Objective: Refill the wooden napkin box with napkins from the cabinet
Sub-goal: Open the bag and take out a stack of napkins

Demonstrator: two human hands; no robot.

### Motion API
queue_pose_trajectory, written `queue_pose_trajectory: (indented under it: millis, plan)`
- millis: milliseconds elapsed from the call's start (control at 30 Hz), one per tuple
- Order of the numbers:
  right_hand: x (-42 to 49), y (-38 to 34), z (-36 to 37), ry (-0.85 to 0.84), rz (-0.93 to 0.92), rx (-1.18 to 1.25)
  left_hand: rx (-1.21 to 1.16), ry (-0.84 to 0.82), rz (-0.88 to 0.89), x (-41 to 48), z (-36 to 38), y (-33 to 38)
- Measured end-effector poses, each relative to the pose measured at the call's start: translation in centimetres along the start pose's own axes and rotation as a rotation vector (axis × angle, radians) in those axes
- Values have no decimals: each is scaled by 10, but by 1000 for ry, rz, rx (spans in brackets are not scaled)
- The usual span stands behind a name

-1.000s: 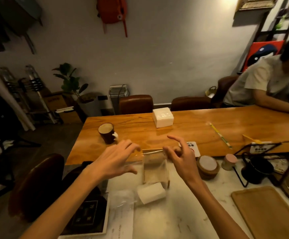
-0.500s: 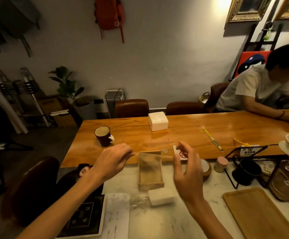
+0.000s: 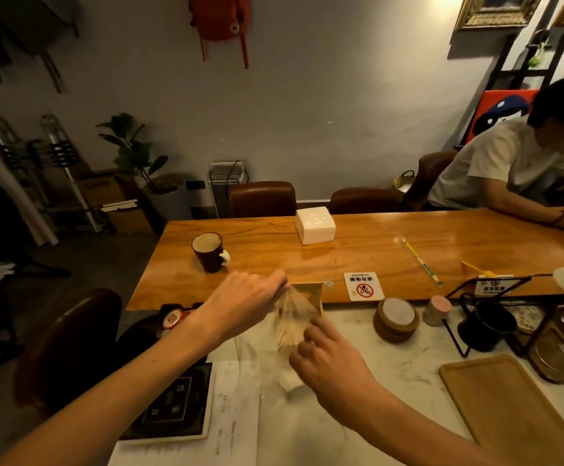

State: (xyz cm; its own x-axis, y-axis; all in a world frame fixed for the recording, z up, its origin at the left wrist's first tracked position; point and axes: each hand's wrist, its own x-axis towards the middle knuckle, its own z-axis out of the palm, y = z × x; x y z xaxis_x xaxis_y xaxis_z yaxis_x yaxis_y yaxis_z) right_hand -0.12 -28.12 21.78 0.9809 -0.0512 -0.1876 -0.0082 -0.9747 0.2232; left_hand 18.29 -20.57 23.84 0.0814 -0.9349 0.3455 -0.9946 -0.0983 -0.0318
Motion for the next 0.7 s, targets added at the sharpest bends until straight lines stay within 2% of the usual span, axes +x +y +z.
queue_pose_trajectory:
  millis: [67, 167, 267, 333, 500, 600, 667, 700]
  plan:
    - [-14, -6, -6, -141, -106, 132, -18, 5, -31, -7, 0, 2]
    - [-36, -8, -14, -278, -94, 505, -95, 20, -51, -20, 0, 16]
    - [-35, -13, -16, -233, 54, 732, -216, 6, -24, -34, -1, 38]
    - [-17, -24, -16, -184, 190, 739, -270, -3, 25, -40, -1, 52]
    - [14, -45, -14, -263, 377, 571, -334, -30, 78, -39, 0, 59]
    - [-6, -29, -16, -180, 542, 493, -343, -31, 87, -39, -2, 49]
    - [-22, -22, -19, -142, 540, 359, -325, -31, 91, -39, -3, 45]
    - [-26, -22, -19, -100, 483, 331, -320, -41, 95, -38, -4, 44]
